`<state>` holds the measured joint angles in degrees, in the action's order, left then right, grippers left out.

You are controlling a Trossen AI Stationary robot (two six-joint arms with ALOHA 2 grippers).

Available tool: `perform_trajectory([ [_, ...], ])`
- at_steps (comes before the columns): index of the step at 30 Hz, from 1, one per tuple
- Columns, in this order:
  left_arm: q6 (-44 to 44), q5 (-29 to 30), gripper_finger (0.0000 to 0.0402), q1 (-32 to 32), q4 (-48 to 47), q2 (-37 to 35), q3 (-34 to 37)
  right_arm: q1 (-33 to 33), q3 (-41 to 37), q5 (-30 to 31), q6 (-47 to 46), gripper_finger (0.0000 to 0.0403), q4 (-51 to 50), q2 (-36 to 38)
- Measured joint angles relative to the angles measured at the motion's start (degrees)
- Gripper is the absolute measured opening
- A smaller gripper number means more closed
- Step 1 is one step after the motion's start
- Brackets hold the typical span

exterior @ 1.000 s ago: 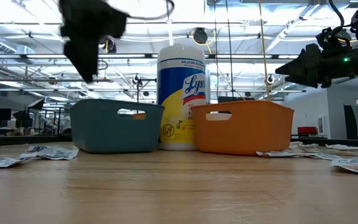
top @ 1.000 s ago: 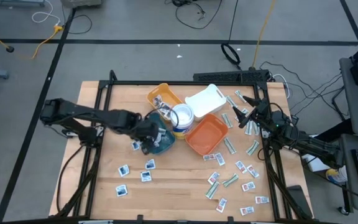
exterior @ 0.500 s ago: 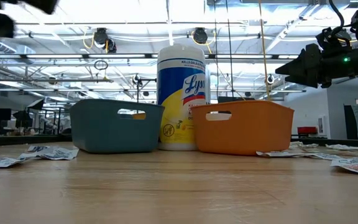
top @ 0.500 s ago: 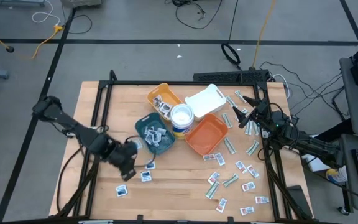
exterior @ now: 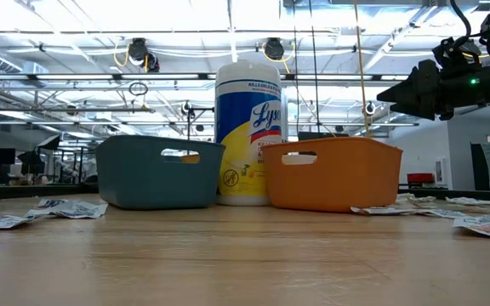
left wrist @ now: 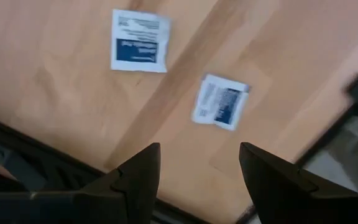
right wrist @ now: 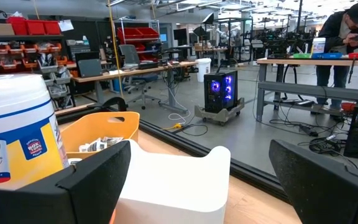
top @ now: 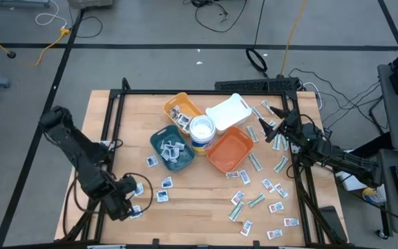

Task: Pick & Place First Aid Supplies
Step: Put the blue pad into the blue bin

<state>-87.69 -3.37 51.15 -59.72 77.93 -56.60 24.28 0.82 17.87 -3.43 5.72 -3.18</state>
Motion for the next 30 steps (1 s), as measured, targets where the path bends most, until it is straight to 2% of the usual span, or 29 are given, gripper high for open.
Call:
perform_trajectory([
  [7, -0.05, -1.64, 0.0225, 2.76, 4.88, 9.53, 0.0, 0.01, -0.01, 0.01, -0.01, 0.0377, 0.0, 0.0],
  [10, -0.18, -1.51, 0.0225, 2.98, 8.9, 13.29, -0.02, -0.01, 0.0, 0.0, 0.01, 0.0377, 0.0, 0.0],
  [15, -1.06, -0.77, 0.0225, 2.34, 10.26, 18.6, -0.02, 0.01, -0.02, 0.0, 0.0, 0.0377, 0.0, 0.0],
  [23, 0.08, 0.47, 0.022, 1.37, 10.85, 22.99, -0.39, 0.01, 0.0, 0.0, -0.01, 0.0377, 0.0, 0.0],
  [26, 0.39, 0.39, 0.0184, 1.25, 10.83, 23.06, -0.35, 0.01, -0.02, 0.0, 0.0, 0.0377, 0.0, 0.0],
  [30, 0.54, 0.17, 0.0091, 1.36, 10.9, 23.12, -0.29, 0.0, -0.02, 0.0, 0.01, 0.0377, 0.0, 0.0],
])
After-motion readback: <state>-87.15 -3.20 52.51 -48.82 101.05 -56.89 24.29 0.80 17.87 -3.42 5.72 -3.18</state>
